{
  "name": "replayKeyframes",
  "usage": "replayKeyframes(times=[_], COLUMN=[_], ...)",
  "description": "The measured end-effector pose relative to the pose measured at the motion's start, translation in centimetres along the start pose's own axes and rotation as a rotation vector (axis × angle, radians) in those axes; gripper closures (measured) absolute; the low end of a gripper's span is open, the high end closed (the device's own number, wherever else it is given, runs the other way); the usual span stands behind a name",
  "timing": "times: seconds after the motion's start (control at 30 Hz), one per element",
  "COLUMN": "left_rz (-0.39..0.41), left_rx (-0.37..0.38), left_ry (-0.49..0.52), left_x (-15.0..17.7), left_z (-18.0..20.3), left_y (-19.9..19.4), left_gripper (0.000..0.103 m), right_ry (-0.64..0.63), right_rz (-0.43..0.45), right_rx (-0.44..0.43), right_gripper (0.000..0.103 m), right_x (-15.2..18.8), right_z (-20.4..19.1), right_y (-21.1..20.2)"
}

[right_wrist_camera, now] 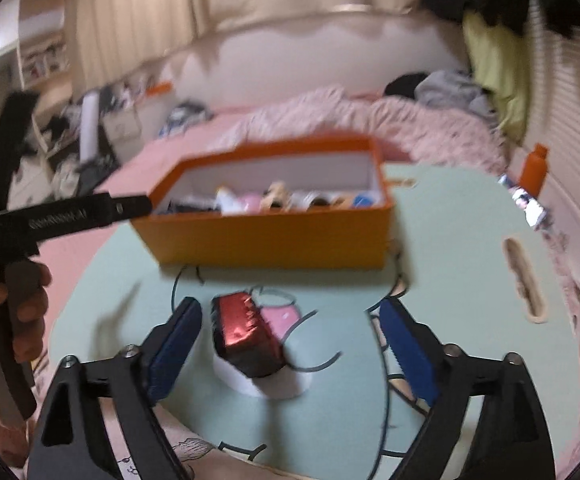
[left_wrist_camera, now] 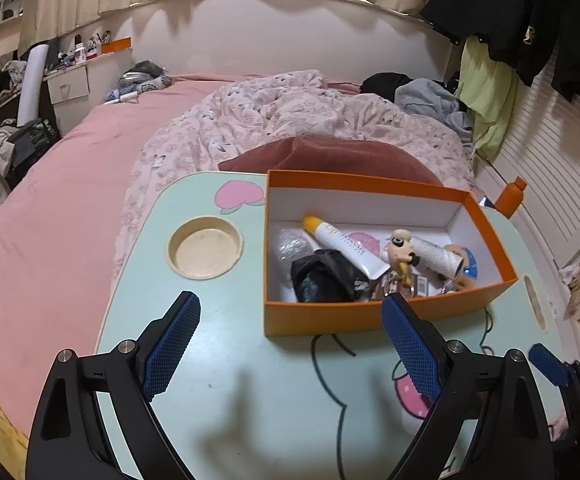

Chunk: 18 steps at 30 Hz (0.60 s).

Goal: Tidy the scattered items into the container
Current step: 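Lift the white figurine keyring out of the orange box with the left gripper, set it on the table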

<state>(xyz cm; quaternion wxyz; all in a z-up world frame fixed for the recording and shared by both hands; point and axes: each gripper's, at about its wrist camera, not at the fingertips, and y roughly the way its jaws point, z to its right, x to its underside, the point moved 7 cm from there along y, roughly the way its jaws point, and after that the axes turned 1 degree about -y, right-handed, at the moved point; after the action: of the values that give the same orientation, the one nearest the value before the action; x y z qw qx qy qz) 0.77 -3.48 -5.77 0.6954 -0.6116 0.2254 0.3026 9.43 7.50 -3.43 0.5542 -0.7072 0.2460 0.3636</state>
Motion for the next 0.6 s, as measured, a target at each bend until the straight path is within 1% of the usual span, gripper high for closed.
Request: replayKeyframes(times=[0.07,0.13,0.27,0.37,0.4,0.47,0.5,0.57,0.6], left_rz=[-0.005,-0.004,-0.032,-0.072,-0.1,-0.183,-0.226,-0.294,-0.313], left_rx=[0.013,0.025,0.093,0.085,0.082,0.051,0.058,0.103,0.103], left_ry=[0.002,0.022,0.103,0.181,0.209,0.235,0.235,0.229,0.232], left_x=[-0.5,-1.4,-3.7,-5.3,-5.7,-5.5,-5.2,-4.6,-4.3], left_z=[0.3,1.1,4.2,6.5,7.3,7.9,8.3,9.1,9.3], left_y=[0.1,0.2,1.3,3.5,4.9,7.1,8.1,9.7,10.2], left_gripper=[0.011,0.011,0.011,0.012,0.016,0.045,0.048,0.048,0.048], right_ry=[0.012,0.012,0.003,-0.005,-0.007,-0.009,-0.009,-0.007,-0.005], right_rz=[0.032,0.031,0.013,0.014,0.011,0.004,-0.001,-0.007,-0.006], right_rx=[-0.001,-0.006,-0.011,-0.011,-0.011,-0.013,-0.017,-0.023,-0.025], right_gripper=[0.011,0.011,0.016,0.017,0.018,0.021,0.023,0.024,0.024], right_x=[-0.2,-0.4,-0.3,-0.1,-0.1,0.1,0.1,0.2,0.3], right_z=[0.3,0.2,-0.1,-0.3,-0.3,-0.3,-0.3,-0.3,-0.3], right_y=[-0.7,-0.7,-0.4,-0.4,-0.4,-0.2,-0.2,-0.1,-0.1])
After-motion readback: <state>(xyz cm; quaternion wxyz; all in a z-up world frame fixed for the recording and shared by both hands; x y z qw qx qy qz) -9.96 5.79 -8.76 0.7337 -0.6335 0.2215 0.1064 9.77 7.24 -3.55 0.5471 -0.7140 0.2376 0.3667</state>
